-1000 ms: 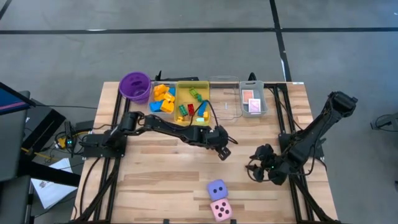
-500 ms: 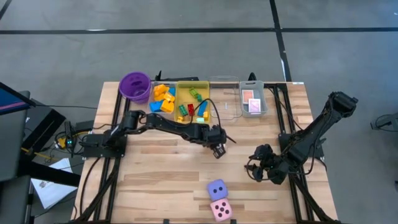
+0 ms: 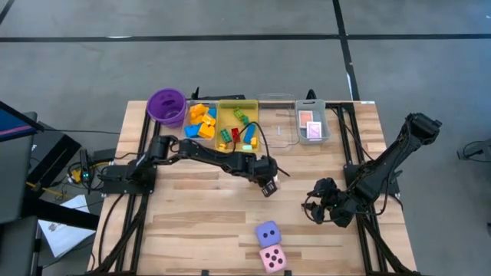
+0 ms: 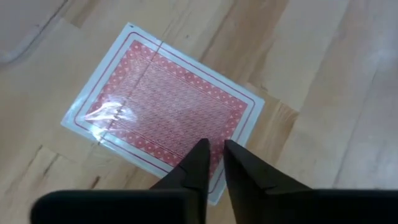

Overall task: Pick & Place Toys
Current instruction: Put the red deck of cards into the gray bin

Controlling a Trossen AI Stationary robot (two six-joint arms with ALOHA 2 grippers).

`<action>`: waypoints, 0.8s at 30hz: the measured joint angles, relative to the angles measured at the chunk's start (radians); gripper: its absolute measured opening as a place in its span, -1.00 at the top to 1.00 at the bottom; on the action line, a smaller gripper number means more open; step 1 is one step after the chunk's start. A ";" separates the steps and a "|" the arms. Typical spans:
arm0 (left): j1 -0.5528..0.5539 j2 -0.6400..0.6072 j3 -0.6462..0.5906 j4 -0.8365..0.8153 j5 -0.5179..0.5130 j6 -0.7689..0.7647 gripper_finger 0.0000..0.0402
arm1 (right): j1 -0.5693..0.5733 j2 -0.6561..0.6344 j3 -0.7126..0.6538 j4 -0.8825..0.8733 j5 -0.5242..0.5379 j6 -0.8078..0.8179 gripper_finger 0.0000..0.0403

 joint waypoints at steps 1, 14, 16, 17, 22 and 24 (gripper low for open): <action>0.003 -0.002 0.000 0.006 0.009 -0.005 0.74 | 0.000 0.000 0.000 0.000 0.000 0.000 -0.29; 0.049 -0.007 -0.001 0.019 0.030 -0.154 0.26 | 0.000 0.000 0.000 0.000 0.000 -0.003 -0.29; 0.057 -0.007 -0.001 0.019 0.026 -0.167 0.25 | 0.000 0.000 0.000 0.000 0.000 -0.003 -0.29; 0.060 -0.007 -0.001 0.019 0.024 -0.178 0.25 | 0.000 0.000 0.000 0.000 0.000 -0.003 -0.29; 0.072 -0.007 -0.001 0.043 0.063 -0.205 0.26 | 0.000 0.000 0.000 0.000 0.000 -0.003 -0.29; 0.073 -0.008 -0.002 0.058 0.089 -0.205 0.26 | 0.000 0.000 0.000 0.000 0.000 -0.003 -0.29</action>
